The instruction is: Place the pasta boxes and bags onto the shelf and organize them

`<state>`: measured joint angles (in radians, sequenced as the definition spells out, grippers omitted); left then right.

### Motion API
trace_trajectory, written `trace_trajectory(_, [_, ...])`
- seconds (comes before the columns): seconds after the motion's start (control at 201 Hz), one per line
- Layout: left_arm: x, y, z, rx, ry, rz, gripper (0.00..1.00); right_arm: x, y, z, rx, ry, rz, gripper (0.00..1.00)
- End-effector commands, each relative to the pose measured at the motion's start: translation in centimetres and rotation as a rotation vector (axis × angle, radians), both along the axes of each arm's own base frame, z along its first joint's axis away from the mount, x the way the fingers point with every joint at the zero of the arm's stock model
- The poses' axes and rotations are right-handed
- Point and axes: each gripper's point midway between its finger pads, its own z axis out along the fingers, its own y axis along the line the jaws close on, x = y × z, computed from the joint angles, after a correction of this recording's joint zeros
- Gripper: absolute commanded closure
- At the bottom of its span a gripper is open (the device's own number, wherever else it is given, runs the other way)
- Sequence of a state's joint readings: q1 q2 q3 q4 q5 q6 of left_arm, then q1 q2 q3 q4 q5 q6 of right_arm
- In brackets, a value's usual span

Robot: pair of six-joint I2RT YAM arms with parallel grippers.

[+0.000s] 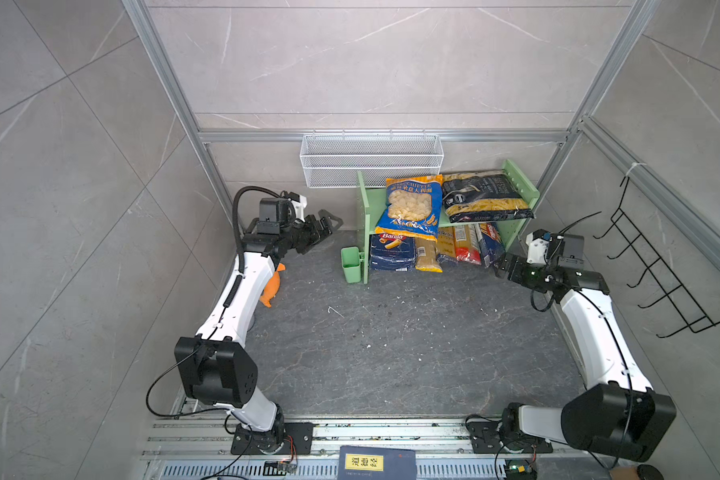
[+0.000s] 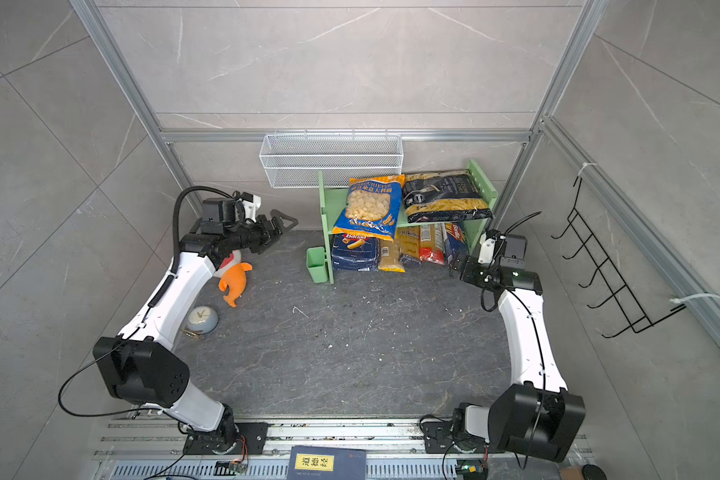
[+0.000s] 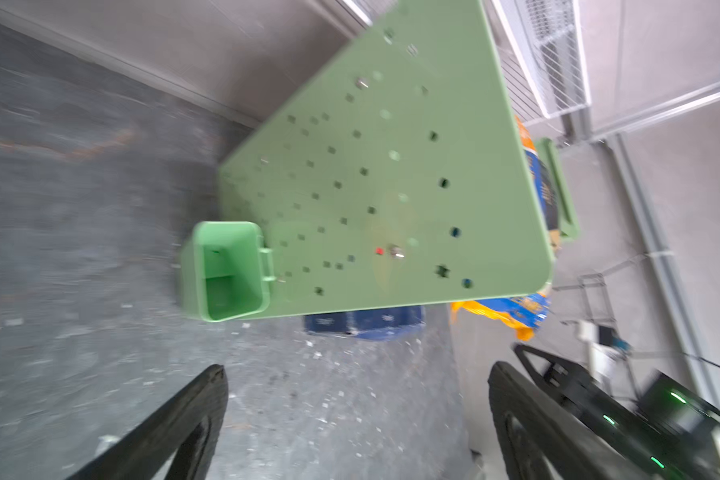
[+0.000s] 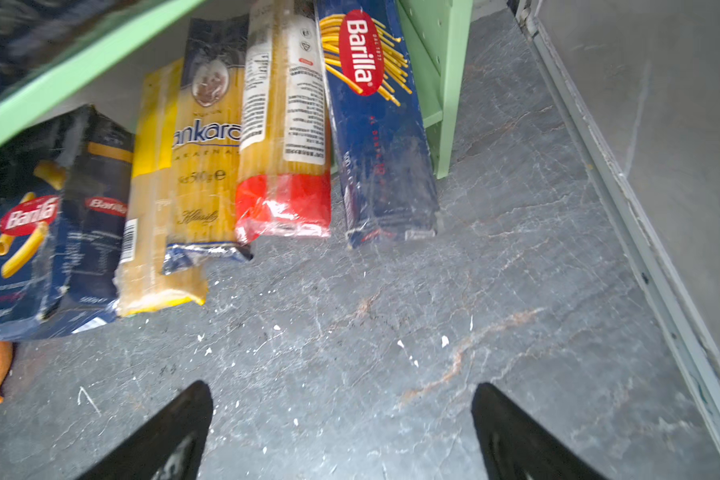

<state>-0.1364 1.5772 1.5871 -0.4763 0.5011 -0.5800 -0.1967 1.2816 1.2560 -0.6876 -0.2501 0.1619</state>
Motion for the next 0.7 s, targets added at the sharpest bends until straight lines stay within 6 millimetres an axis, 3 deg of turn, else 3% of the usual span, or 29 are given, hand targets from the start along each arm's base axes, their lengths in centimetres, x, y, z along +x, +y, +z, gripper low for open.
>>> trace_trajectory(0.0, [-1.3, 3.3, 0.4, 0.181, -0.074, 0.071, 0.00, -2.1, 0.7, 0.5, -0.012, 0.021, -0.020, 0.01])
trace_trajectory(0.214, [-3.2, 8.1, -2.9, 0.253, -0.034, 0.215, 0.00, -3.7, 2.8, 2.4, -0.033, -0.050, -0.003, 0.01])
trace_trajectory(0.468, [-6.3, 12.6, -7.2, 0.392, -0.021, 0.398, 0.00, -4.4, 5.1, 0.8, -0.090, -0.083, 0.006, 0.01])
trace_trajectory(0.692, [-9.0, 15.4, -9.2, 0.502, -0.152, 0.522, 0.00, -4.1, 8.2, 0.1, -0.193, -0.227, 0.111, 0.01])
